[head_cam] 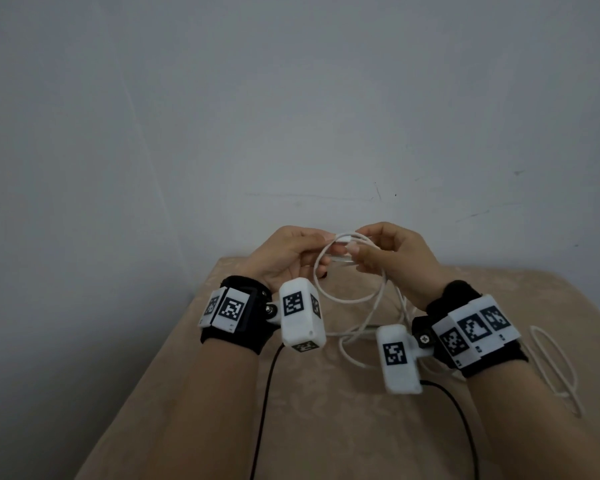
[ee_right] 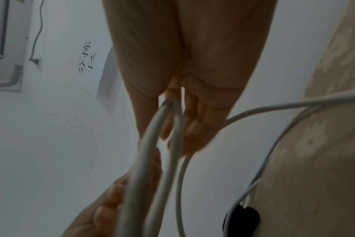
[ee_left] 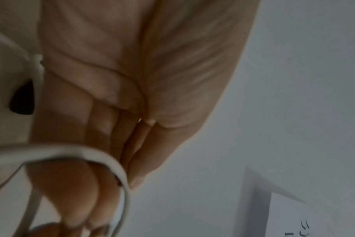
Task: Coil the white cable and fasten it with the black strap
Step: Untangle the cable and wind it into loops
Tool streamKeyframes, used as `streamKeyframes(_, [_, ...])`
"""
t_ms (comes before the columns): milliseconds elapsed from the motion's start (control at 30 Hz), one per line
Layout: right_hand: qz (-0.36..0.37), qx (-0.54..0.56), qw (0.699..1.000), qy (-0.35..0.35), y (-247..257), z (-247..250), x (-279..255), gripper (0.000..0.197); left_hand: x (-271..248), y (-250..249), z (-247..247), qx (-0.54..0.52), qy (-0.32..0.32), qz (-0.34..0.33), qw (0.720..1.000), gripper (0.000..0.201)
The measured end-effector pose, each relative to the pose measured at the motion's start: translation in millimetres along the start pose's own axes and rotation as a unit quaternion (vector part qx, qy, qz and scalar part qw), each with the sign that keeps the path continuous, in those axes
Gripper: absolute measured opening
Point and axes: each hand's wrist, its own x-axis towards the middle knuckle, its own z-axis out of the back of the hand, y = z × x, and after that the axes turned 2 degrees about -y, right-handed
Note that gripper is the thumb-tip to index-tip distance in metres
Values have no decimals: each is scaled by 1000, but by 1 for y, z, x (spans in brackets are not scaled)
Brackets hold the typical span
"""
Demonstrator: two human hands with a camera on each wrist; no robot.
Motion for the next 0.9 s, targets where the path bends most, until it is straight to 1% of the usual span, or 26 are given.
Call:
streamKeyframes(67, [-43,-43,997,49,1,5,-1,22,1,0,4,-27,-27,-13,999,18])
streamKeyframes(133, [-58,-85,992,70,3,9,-2,25,1,0,9,-33,-46,-29,998,18])
streamKeyframes(233, [-26,-103,993,47,6,8,-3,22,2,0,11,-17,-53,-45,997,18])
streamKeyframes(300, [-16,-81,996,24,8,7,-3,18,1,0,13,-7,-65,-51,997,18])
streamKeyframes(367, [-24,-49,998,13,9,6,-4,17,1,0,16,-6,-78,-52,996,17])
streamKeyframes(533, [-52,-72,996,30,7,5,-5,13,2,3,18,2,-82,-45,996,19])
streamKeyframes(633, [-43,-61,997,26,7,5,-4,12,2,3,16,-7,-82,-45,996,19])
streamKeyframes(733, [-29,-18,999,14,9,5,-6,5,1,2,19,-18,-78,-50,996,15])
streamKeyframes(767, [-23,-7,1000,8,10,4,-5,5,2,2,19,-13,-80,-55,995,13])
streamKeyframes(833, [-18,-7,1000,0,9,2,-6,9,4,3,19,4,-101,-72,992,10])
streamKeyframes(900, [-34,23,999,-8,9,1,-5,15,6,4,20,16,-143,-91,985,12])
